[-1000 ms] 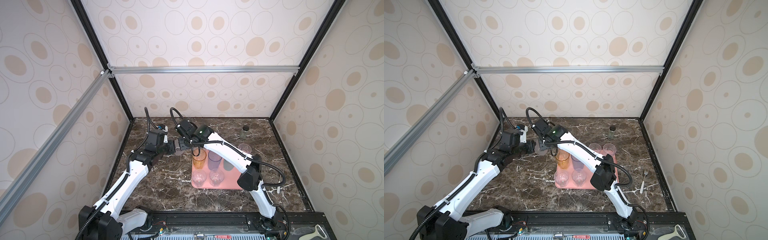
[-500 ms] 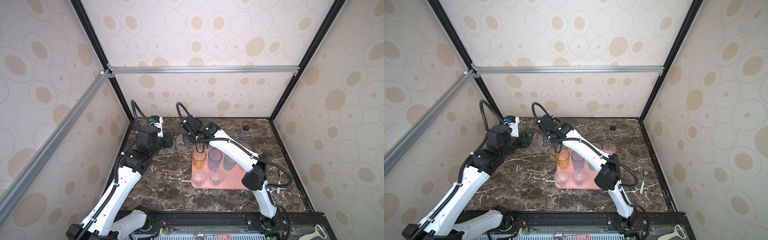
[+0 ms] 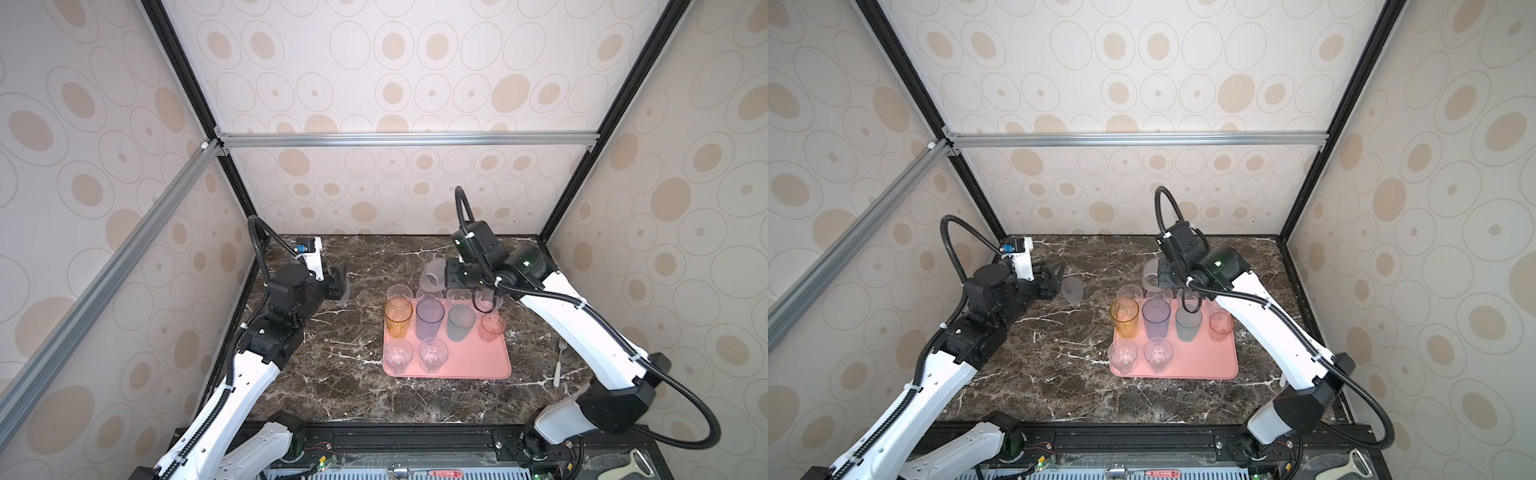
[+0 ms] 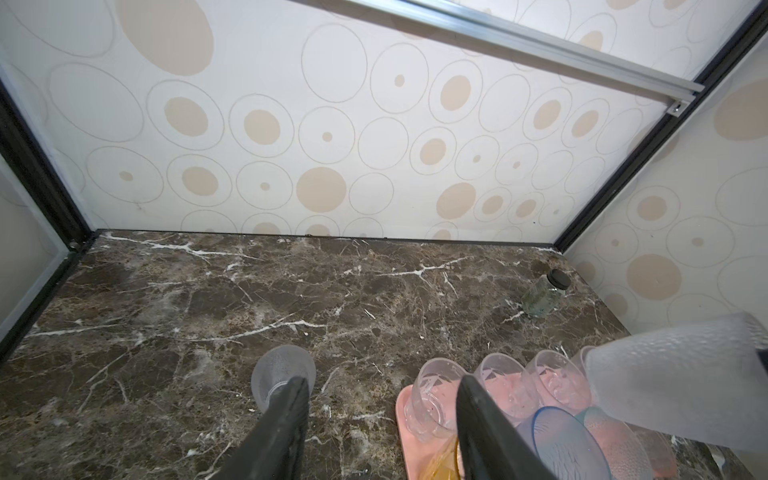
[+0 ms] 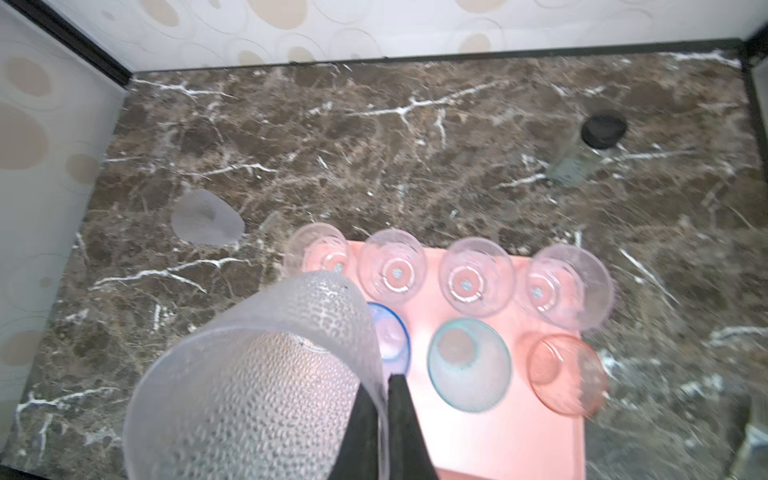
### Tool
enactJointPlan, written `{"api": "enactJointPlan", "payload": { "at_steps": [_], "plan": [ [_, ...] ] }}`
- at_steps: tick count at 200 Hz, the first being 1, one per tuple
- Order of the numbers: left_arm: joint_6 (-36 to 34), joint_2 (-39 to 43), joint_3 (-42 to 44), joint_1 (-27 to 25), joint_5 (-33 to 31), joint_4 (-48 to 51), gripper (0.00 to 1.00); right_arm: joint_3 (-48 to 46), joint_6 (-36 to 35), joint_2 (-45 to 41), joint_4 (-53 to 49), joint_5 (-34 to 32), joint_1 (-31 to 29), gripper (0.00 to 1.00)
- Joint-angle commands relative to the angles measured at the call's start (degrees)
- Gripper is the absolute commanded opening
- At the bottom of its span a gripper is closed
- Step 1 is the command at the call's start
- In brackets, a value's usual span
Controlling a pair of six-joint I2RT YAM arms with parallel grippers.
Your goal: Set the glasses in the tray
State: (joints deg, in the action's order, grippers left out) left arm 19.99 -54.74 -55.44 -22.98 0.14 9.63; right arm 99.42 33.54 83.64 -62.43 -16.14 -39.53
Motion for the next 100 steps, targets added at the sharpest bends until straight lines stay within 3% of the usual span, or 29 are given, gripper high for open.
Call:
{"api": "enactJointPlan", "payload": {
  "at_steps": [1,56,100],
  "plan": [
    [0.74,-1.35,0.72,-3.45,0.36,-5.1,0.57,-4.99,1.69,-5.25,-6.51,-0.3,1.04,0.01],
    [1.9,-4.35,3.39,-10.97,-3.54,-7.88,0.57,-15.9,3.62,-15.73,-16.71,0.45,2.26,0.01],
    [2.51,-5.69,4.74,-12.85,-4.69,-8.39,0.57,-29.51,6.86,-20.02,-10.36,2.51,2.13,0.0]
  ]
}}
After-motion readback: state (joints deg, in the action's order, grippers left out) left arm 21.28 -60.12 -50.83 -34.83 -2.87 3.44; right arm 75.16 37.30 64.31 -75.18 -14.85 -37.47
